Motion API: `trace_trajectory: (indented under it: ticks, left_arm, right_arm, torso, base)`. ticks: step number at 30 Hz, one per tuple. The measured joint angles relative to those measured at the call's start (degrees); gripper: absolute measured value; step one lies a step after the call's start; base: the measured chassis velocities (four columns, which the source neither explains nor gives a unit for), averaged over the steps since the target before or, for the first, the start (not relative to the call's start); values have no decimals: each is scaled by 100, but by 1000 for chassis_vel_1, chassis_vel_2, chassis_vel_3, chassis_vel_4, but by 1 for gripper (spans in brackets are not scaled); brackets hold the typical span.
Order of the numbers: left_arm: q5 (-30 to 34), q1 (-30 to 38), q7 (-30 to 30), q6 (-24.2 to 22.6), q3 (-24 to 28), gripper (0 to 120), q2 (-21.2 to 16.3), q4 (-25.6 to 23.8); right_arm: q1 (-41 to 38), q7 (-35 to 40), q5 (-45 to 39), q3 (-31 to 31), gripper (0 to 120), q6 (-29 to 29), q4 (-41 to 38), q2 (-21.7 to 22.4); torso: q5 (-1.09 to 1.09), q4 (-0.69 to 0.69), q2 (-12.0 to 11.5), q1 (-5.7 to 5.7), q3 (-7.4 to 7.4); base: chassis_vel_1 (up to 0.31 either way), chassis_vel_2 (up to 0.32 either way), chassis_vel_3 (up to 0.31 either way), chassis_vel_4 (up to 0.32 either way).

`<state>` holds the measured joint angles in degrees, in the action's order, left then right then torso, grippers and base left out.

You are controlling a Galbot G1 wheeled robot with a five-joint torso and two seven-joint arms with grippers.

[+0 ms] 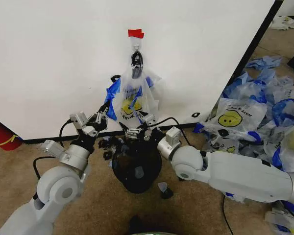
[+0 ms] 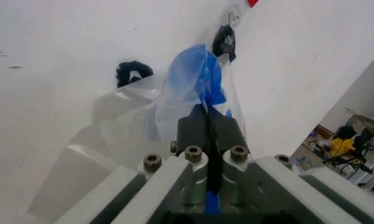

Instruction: Pick up the garbage bag from the wall and place it over the trash bin.

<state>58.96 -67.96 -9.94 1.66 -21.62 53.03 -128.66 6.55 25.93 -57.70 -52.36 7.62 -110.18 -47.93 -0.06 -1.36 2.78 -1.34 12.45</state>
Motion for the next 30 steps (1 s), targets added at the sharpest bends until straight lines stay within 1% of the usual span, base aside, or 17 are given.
trace_trajectory:
  ticks: [4, 6, 8, 9, 10, 11, 12, 16, 17, 18, 24, 25, 27, 30]
  left_arm:
    - [-2, -2, 1, 1, 0, 0, 3, -1]
    - [-14, -7, 3, 1, 7, 0, 12, -1]
    - [-22, -7, 5, 1, 15, 0, 17, -1]
    - [-23, -7, 5, 1, 17, 0, 17, -1]
    - [-25, -7, 5, 2, 20, 0, 19, -1]
    - [-30, -6, 6, 1, 26, 0, 21, 0]
    - [-30, -6, 6, 1, 26, 0, 21, 0]
    - [-49, -6, 9, 2, 45, 0, 32, 12]
    - [-53, -9, 11, 2, 47, 0, 34, 13]
    - [-53, -9, 11, 2, 47, 0, 34, 13]
    - [-62, -18, 22, 5, 57, 0, 51, 9]
    - [-62, -18, 22, 5, 57, 0, 51, 9]
    - [-67, -27, 24, 6, 61, 0, 53, 2]
    - [-72, -28, 25, 7, 62, 0, 55, -9]
  right_arm:
    - [23, 14, 11, 21, 94, -9, -1, 15]
    - [72, 59, 36, 76, 88, -38, -1, 42]
    - [106, 80, 47, 120, 77, -45, -1, 62]
    - [110, 83, 48, 126, 77, -46, -1, 64]
    - [120, 87, 53, 139, 71, -47, -1, 71]
    - [140, 90, 61, 164, 66, -47, -1, 86]
    - [140, 90, 61, 164, 66, -47, -1, 86]
    - [215, 91, 90, 248, 48, -40, -12, 147]
    - [231, 91, 95, 264, 44, -37, -22, 160]
    - [231, 91, 95, 264, 44, -37, -22, 160]
    - [302, 91, 108, 310, 18, -19, -57, 216]
    - [302, 91, 108, 310, 18, -19, -57, 216]
    - [330, 89, 128, 327, 10, 8, -58, 224]
    - [382, 87, 170, 390, 0, 82, -62, 244]
  torso:
    - [0, 0, 0, 0, 0]
    - [0, 0, 0, 0, 0]
    - [0, 0, 0, 0, 0]
    - [0, 0, 0, 0, 0]
    - [0, 0, 0, 0, 0]
    - [0, 0, 0, 0, 0]
    - [0, 0, 0, 0, 0]
    - [0, 0, 0, 0, 0]
    - [0, 0, 0, 0, 0]
    - [0, 0, 0, 0, 0]
    - [0, 0, 0, 0, 0]
    - [0, 0, 0, 0, 0]
    - [0, 1, 0, 0, 0]
    - [0, 1, 0, 0, 0]
  base:
    - [0, 0, 0, 0]
    - [0, 0, 0, 0]
    - [0, 0, 0, 0]
    - [0, 0, 0, 0]
    - [0, 0, 0, 0]
    - [0, 0, 0, 0]
    - [0, 0, 0, 0]
    - [0, 0, 0, 0]
    - [0, 0, 0, 0]
    - [0, 0, 0, 0]
    - [0, 0, 0, 0]
    - [0, 0, 0, 0]
    - [0, 0, 0, 0]
    - [0, 0, 0, 0]
